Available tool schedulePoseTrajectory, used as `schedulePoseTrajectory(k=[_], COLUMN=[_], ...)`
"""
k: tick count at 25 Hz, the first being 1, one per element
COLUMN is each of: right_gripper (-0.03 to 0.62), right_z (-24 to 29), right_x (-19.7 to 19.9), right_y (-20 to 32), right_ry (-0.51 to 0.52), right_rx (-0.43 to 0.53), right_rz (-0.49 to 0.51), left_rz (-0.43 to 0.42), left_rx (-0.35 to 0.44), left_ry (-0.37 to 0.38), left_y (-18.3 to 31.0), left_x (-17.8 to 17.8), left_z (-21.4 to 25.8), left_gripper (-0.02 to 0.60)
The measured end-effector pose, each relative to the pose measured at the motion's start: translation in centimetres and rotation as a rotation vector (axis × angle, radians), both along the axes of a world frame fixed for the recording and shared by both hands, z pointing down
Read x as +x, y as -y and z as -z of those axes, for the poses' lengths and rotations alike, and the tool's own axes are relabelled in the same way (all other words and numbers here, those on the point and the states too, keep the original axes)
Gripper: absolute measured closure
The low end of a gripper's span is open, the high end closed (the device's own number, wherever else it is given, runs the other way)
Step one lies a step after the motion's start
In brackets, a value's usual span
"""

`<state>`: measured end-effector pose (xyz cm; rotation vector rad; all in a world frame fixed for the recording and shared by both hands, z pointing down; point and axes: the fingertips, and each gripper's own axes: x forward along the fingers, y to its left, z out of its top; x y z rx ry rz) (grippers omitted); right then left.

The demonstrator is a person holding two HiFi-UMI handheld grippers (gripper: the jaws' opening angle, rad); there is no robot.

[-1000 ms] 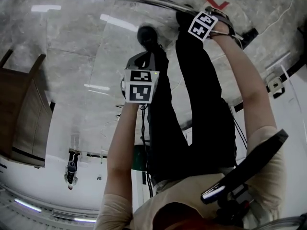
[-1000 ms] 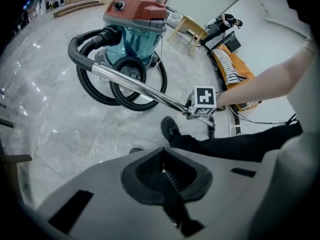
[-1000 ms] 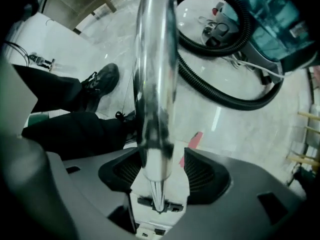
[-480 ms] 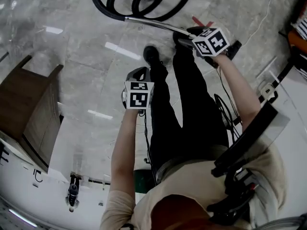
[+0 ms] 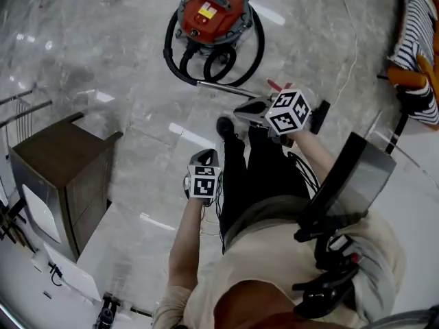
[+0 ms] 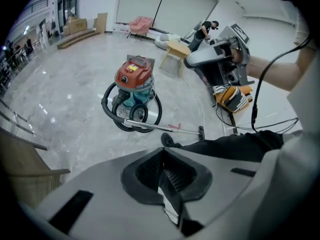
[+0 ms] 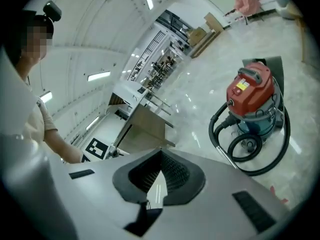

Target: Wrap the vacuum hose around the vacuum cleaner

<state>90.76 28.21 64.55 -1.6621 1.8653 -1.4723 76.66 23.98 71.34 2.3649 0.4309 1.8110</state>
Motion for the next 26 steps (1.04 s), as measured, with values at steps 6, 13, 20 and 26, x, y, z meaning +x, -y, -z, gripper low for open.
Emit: schedulePoseTrajectory(k=[6, 13, 20, 26], right_gripper=[0.591, 0.591, 0.591, 0.591], right_z=[7.7, 13.8, 18.8, 21.1], right_x=[-1.1, -2.0, -3.7, -7.0], right_y=[-0.4, 1.6, 4.6, 3.2], right_ry=[-0.143, -0.499, -0.588, -0.565], right_rx=[-0.045, -0.136, -0.093, -0.058], right_rz=[0.081, 0.269, 0.329, 0.355], left_rz=[-0.005, 0.068, 0.208, 0.242], left_rx=[0.034, 0.073, -0.046, -0.127], left_ry=[-0.111, -0.321, -0.467, -0.444], left_y=[0.6, 4.4, 6.9, 6.1], left_x=[0.7, 5.4, 5.9, 1.2], left_z=[8.1, 17.2, 24.5, 25.8], left_gripper=[0.575, 0.575, 0.575, 0.575])
